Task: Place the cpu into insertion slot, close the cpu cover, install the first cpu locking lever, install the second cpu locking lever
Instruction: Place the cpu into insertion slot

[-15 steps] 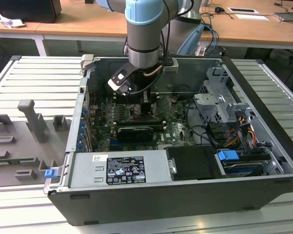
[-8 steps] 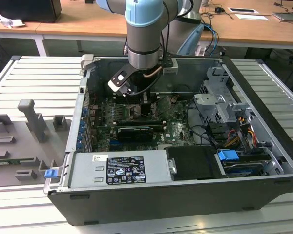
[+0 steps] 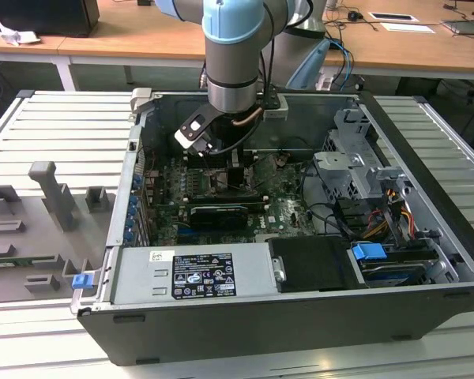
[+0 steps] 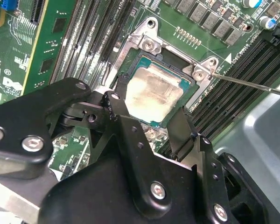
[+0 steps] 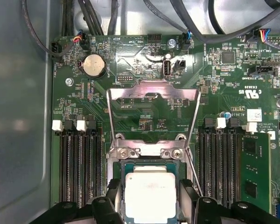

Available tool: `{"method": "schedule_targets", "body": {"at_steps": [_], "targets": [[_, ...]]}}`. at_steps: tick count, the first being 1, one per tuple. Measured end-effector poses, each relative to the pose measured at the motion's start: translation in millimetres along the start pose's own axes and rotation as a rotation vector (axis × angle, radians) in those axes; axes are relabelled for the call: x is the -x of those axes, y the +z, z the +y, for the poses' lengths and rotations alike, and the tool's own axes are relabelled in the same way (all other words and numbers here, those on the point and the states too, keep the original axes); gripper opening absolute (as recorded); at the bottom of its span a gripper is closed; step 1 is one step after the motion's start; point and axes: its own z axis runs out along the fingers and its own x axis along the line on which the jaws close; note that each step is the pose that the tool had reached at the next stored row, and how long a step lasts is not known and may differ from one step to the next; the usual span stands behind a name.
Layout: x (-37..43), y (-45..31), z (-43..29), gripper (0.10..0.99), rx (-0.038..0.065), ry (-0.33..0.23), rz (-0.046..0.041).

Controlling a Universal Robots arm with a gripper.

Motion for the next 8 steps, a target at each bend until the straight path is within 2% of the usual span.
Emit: {"method": "schedule_targets", "body": {"at_steps": [2,5,7,8], "targets": [[-0.1,-3.4,0.3,0.596,0.0,0.0,-0.0004],[0.5,-4.0,0.2,0.404,0.0,0.0,-0.0012],[0.5,-4.9,0.3,0.165,0.0,0.0,-0.0013],[0.5,-5.2,0.3,0.106,0.0,0.0,-0.0014]]}}
